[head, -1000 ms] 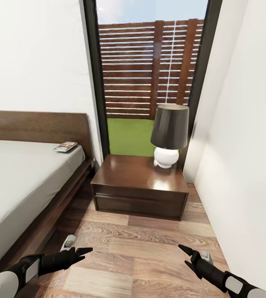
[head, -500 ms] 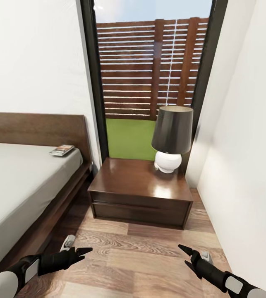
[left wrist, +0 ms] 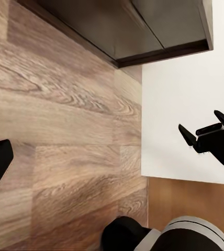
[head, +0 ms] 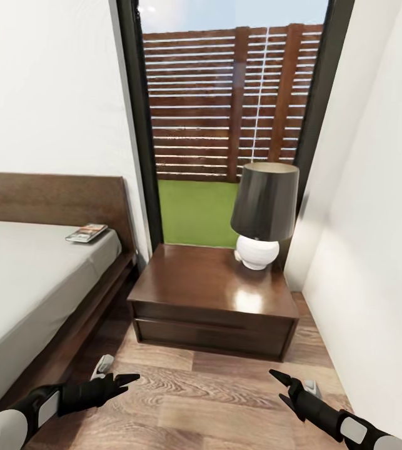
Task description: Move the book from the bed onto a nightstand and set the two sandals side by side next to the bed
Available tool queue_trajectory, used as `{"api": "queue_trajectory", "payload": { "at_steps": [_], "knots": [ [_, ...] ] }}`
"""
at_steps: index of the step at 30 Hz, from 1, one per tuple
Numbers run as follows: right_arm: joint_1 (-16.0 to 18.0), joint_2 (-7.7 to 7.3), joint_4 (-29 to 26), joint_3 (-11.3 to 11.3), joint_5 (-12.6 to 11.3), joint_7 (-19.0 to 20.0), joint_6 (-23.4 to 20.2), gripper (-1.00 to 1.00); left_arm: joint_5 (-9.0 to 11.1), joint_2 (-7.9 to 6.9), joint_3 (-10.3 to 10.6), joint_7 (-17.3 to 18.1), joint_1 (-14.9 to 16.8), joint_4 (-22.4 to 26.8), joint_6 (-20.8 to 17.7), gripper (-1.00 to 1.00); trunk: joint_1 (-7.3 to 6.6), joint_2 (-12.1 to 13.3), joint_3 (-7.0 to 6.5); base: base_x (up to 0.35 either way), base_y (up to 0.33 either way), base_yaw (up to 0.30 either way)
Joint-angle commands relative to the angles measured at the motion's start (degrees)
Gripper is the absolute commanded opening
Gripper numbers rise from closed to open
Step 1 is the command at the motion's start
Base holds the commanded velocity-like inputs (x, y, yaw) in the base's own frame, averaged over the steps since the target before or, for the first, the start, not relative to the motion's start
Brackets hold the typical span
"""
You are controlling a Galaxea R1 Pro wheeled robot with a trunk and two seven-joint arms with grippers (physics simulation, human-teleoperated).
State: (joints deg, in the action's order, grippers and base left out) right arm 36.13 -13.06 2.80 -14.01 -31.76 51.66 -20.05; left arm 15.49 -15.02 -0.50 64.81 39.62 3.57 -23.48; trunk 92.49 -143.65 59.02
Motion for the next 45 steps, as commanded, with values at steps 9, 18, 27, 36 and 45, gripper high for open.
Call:
{"api": "queue_trajectory", "payload": {
  "at_steps": [9,18,27,36,45],
  "knots": [
    [0.1,-0.03,0.2,-0.3,-0.1,0.1,-0.5,1.00,0.2,-0.01,0.0,0.1,0.0,0.0,-0.6,1.00,0.01,0.0,0.05,0.208,0.000,0.000],
    [0.1,-0.03,0.2,-0.3,-0.1,0.2,-0.5,1.00,0.2,-0.01,0.0,0.1,0.0,0.0,-0.6,1.00,0.01,0.0,0.05,0.208,0.000,0.000],
    [0.1,-0.03,0.2,-0.3,-0.1,0.2,-0.5,1.00,0.2,-0.04,0.0,0.2,0.0,0.0,-0.6,1.00,0.01,0.0,0.05,0.194,0.000,0.000],
    [0.1,-0.03,0.2,-0.4,-0.1,0.2,-0.5,1.00,0.2,-0.21,0.0,0.4,0.0,0.0,-0.6,1.00,0.01,0.0,0.05,0.060,0.000,0.000],
    [0.1,0.00,0.2,-0.5,-0.1,0.2,-0.4,1.00,0.2,-0.34,0.0,0.5,0.0,0.0,-0.6,1.00,0.01,0.0,0.05,0.008,0.000,0.000]
  ]
}}
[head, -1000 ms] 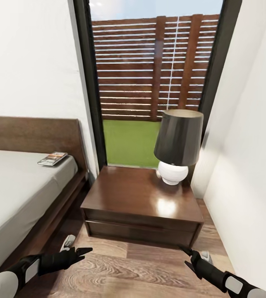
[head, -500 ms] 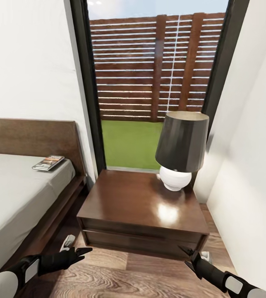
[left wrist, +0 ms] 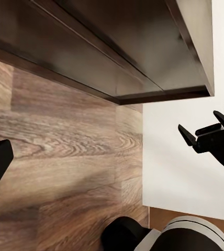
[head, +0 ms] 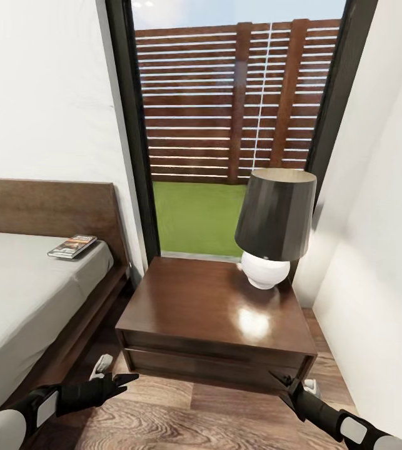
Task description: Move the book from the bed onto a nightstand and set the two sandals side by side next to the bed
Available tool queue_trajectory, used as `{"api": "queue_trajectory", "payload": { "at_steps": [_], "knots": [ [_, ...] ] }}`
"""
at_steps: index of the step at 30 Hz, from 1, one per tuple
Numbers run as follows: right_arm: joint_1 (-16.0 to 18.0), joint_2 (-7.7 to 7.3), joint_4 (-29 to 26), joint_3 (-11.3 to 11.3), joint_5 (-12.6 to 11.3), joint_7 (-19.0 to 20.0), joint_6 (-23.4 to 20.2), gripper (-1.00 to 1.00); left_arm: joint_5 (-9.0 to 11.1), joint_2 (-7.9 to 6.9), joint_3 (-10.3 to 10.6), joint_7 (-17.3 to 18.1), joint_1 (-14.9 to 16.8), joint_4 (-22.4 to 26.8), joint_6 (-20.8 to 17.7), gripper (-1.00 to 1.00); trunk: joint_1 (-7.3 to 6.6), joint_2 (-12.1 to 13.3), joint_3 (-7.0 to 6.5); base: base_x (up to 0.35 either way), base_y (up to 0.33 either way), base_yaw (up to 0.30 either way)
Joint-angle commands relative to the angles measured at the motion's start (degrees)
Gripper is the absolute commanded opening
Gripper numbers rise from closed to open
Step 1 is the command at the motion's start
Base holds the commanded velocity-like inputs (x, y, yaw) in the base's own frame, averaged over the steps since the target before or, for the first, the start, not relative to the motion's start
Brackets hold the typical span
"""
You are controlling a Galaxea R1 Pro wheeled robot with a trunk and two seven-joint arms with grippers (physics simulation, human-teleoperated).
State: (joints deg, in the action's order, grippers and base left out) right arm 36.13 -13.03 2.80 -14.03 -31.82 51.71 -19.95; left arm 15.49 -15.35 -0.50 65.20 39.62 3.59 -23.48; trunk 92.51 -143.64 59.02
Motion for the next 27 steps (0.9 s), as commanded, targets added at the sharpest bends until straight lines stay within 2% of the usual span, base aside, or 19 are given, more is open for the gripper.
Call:
{"api": "queue_trajectory", "payload": {
  "at_steps": [1,3,6,11,14,18,27],
  "knots": [
    [0.1,-0.02,0.2,-0.5,0.0,0.1,-0.4,1.00,0.2,-0.01,0.0,0.2,0.0,0.0,-0.6,1.00,-0.01,0.0,0.05,0.002,0.000,0.000],
    [0.1,0.01,0.2,-0.4,0.0,0.1,-0.4,1.00,0.2,-0.02,0.0,0.2,0.0,0.0,-0.6,1.00,-0.01,0.0,0.05,0.001,0.000,0.000],
    [1.1,-0.68,0.3,-1.0,0.6,0.6,-0.7,1.00,0.5,-0.99,-1.2,1.0,1.0,1.0,-0.9,1.00,-0.01,0.0,0.05,0.000,0.000,0.000],
    [2.7,-0.68,0.3,-1.0,0.6,0.6,-0.6,1.00,0.5,-2.60,-1.2,0.9,2.7,2.2,-0.9,1.00,-0.01,0.0,0.05,0.000,0.000,0.000],
    [2.4,-0.08,0.2,-0.9,0.7,0.5,-0.5,1.00,0.2,-2.19,-1.0,0.7,3.4,2.2,-1.0,1.00,-0.01,0.0,0.05,0.000,0.000,0.000],
    [2.2,0.73,0.2,-0.9,0.7,-0.3,-0.4,1.00,0.0,-1.78,-0.9,0.5,2.9,2.1,-1.0,1.00,-0.01,0.0,0.05,0.000,0.000,0.000],
    [2.0,1.44,0.1,-0.7,0.5,-2.3,-0.4,1.00,-0.2,-1.19,-0.7,0.4,2.5,2.1,-1.0,1.00,-0.01,0.0,0.05,0.000,0.000,0.000]
  ]
}}
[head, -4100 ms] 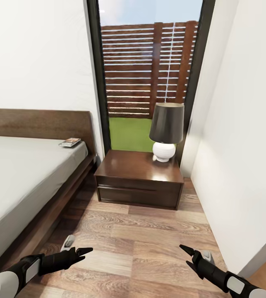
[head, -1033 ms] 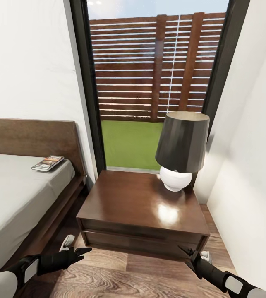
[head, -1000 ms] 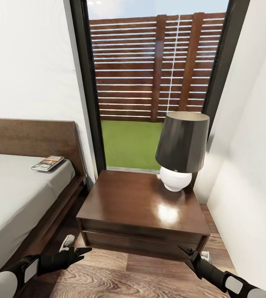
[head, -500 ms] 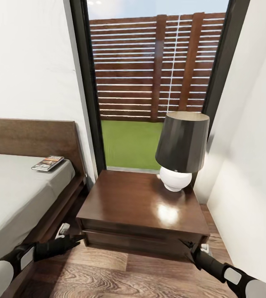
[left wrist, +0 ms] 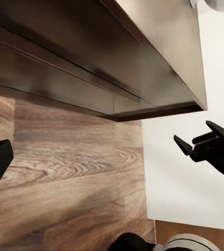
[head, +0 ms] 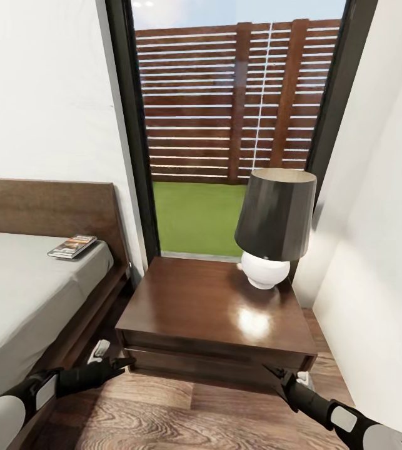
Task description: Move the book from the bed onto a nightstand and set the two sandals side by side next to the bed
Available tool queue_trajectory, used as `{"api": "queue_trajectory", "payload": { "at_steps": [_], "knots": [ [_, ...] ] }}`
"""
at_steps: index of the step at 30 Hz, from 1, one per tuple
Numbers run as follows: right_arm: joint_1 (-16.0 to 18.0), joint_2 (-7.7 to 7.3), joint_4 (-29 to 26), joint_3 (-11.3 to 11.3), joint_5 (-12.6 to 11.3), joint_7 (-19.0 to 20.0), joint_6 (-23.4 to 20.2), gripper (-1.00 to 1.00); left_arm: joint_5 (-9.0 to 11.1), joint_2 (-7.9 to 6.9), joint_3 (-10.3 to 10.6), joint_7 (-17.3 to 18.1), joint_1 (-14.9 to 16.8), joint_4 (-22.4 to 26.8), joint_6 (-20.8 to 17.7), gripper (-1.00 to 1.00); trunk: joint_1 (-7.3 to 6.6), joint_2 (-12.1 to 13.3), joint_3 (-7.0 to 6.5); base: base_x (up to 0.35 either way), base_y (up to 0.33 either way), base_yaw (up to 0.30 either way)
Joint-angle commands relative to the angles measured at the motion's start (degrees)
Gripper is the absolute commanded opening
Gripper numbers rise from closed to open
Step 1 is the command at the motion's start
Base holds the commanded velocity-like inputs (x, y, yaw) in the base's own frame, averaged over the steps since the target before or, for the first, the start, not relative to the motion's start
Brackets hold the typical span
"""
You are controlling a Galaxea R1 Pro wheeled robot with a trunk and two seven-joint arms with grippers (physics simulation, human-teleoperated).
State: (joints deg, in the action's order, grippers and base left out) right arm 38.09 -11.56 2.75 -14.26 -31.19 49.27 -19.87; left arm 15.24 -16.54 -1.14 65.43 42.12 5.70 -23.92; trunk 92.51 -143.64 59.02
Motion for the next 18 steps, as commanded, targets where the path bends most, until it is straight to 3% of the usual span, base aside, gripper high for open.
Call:
{"api": "queue_trajectory", "payload": {
  "at_steps": [1,18],
  "knots": [
    [0.1,-0.03,0.2,-0.5,-0.1,0.1,-0.5,1.00,0.1,0.00,-0.1,0.1,0.0,0.0,-0.6,1.00,-0.01,0.0,0.05,0.000,0.000,0.000],
    [0.1,0.04,0.2,-0.5,-0.1,-0.1,-0.4,1.00,0.1,0.61,0.0,0.1,0.0,0.0,-0.6,1.00,-0.01,0.0,0.05,0.000,0.000,0.000]
  ]
}}
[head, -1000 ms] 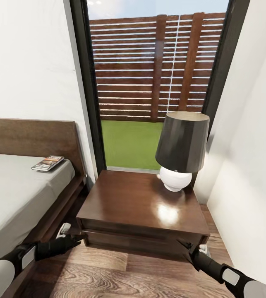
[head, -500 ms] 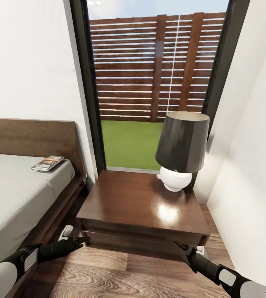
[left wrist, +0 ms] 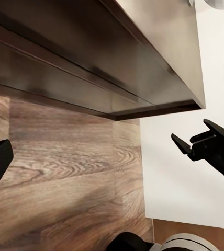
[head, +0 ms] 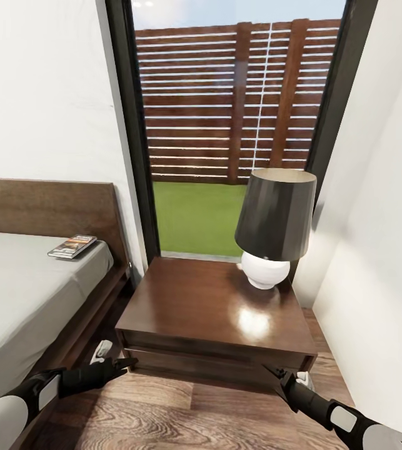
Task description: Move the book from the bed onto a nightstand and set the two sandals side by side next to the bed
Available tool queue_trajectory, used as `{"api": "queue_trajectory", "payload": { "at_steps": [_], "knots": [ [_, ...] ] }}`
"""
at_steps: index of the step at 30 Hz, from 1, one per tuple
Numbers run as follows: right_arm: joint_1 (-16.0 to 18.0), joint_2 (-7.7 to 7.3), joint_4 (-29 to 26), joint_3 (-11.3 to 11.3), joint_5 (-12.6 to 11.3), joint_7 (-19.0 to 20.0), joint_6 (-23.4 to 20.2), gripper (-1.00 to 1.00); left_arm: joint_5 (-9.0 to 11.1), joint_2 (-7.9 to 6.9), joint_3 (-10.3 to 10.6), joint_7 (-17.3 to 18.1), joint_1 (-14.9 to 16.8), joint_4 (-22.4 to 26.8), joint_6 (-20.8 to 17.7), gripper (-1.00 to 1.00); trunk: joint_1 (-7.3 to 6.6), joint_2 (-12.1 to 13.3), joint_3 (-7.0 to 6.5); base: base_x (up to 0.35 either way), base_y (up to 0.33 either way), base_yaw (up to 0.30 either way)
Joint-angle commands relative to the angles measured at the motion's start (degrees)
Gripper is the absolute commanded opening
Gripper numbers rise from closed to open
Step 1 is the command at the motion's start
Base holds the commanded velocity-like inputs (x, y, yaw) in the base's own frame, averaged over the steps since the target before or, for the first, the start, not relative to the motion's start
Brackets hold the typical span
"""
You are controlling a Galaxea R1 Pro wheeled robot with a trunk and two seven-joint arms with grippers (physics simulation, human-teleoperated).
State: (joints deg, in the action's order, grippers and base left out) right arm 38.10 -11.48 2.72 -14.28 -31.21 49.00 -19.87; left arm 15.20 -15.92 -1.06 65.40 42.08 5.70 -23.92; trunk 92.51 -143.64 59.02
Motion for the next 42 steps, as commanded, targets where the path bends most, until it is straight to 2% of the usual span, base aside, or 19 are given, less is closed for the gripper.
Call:
{"api": "queue_trajectory", "payload": {
  "at_steps": [1,23,42],
  "knots": [
    [0.1,-0.03,0.2,-0.5,-0.1,0.2,-0.5,1.00,0.1,0.00,-0.1,0.1,0.0,0.0,-0.6,1.00,-0.01,0.0,0.05,0.000,0.000,0.000],
    [0.1,0.04,0.2,-0.5,-0.1,0.2,-0.5,1.00,0.1,-0.01,-0.1,0.4,0.0,0.0,0.0,1.00,-0.01,0.0,0.05,0.000,0.000,0.000],
    [0.1,0.06,0.2,-0.3,-0.1,0.2,-0.5,1.00,0.1,-0.01,-0.1,0.2,0.0,0.0,-0.1,1.00,-0.50,0.2,-4.16,0.000,0.000,0.000]
  ]
}}
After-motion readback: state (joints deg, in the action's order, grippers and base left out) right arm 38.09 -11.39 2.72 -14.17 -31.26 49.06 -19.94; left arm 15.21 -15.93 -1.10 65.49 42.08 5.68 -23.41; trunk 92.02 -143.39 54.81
